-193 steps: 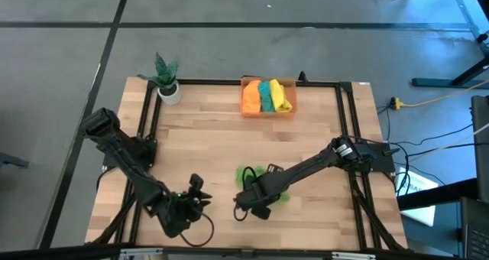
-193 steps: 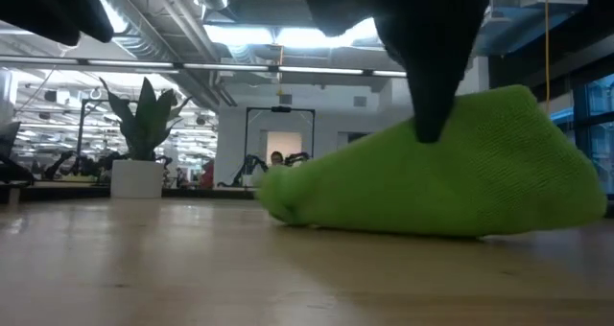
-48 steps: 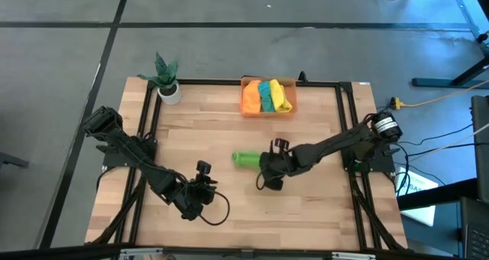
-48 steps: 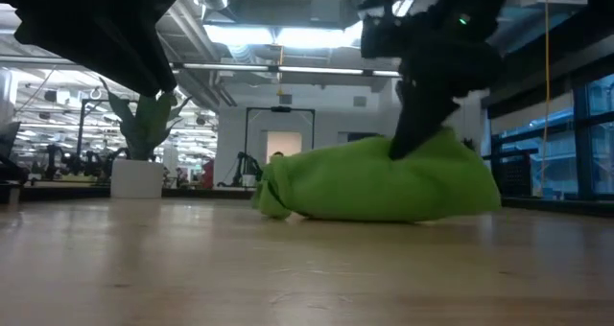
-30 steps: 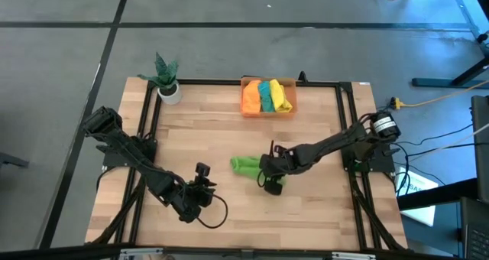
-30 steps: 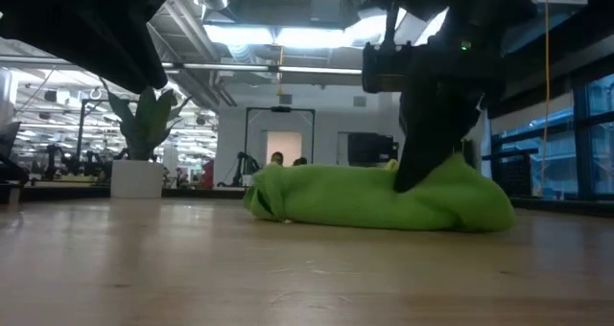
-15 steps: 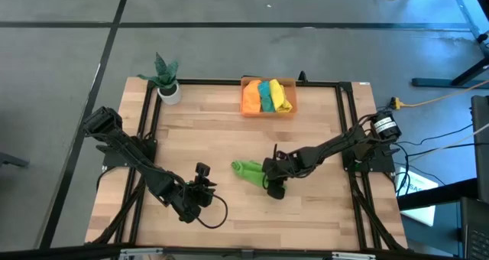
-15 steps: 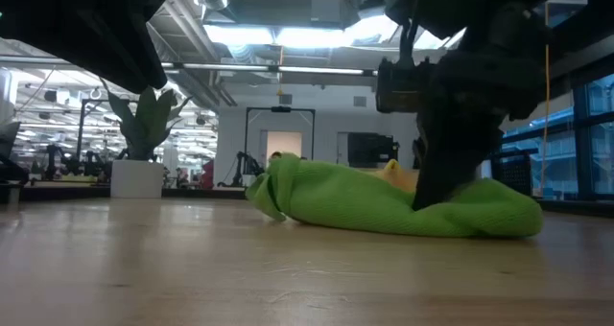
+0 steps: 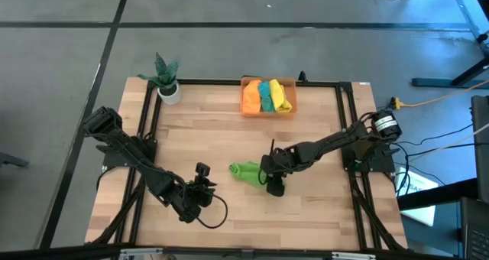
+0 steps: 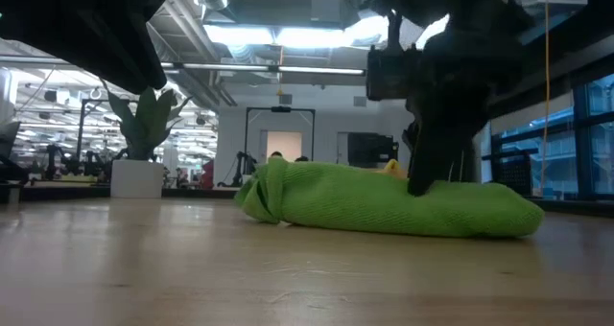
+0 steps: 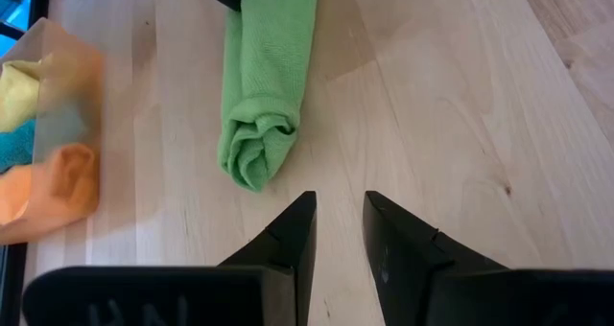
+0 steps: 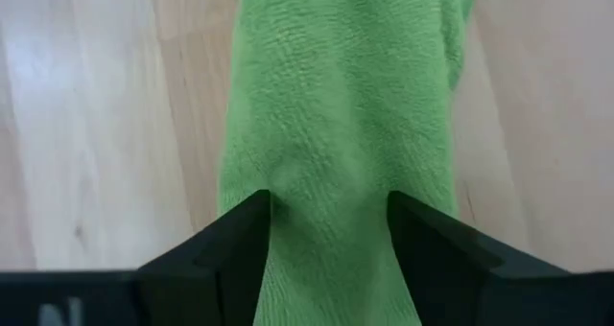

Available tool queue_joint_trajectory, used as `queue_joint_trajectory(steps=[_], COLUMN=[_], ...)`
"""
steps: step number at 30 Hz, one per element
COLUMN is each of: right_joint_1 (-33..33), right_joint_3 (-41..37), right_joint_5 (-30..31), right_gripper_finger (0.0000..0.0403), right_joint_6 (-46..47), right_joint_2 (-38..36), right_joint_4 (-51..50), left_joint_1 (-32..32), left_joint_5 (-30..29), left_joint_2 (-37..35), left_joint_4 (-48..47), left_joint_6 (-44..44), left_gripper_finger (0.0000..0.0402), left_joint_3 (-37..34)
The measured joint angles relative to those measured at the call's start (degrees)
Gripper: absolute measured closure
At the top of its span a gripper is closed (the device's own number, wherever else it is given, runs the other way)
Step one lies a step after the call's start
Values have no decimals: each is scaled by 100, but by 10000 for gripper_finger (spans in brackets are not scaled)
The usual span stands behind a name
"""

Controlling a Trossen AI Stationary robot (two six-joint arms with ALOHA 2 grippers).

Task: Roll microfiber towels into tight, uniform cylinder then place into a basket
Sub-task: Roll the green microfiber towel

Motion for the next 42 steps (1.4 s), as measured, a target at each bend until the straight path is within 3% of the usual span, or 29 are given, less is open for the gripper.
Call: queue_joint_trajectory(steps=[13, 28, 36, 42], right_joint_1=[186, 834, 885, 898], right_joint_3=[1270, 1232, 1235, 1267], right_joint_5=[1, -11, 627, 938], right_gripper_finger=[193, 193, 193, 193], right_joint_6=[-599, -1179, -1591, -1660], right_joint_2=[-52, 383, 1022, 1028], right_joint_4=[-1308, -379, -466, -810], left_joint_1=[2, -13, -13, -9], left_joint_5=[2, 2, 4, 2], left_joint_2=[0, 0, 0, 0], left_joint_4=[-42, -90, -105, -101], left_joint_6=[-13, -42, -46, -48], left_gripper_finger=[321, 321, 321, 321], left_joint_3=[0, 2, 2, 2])
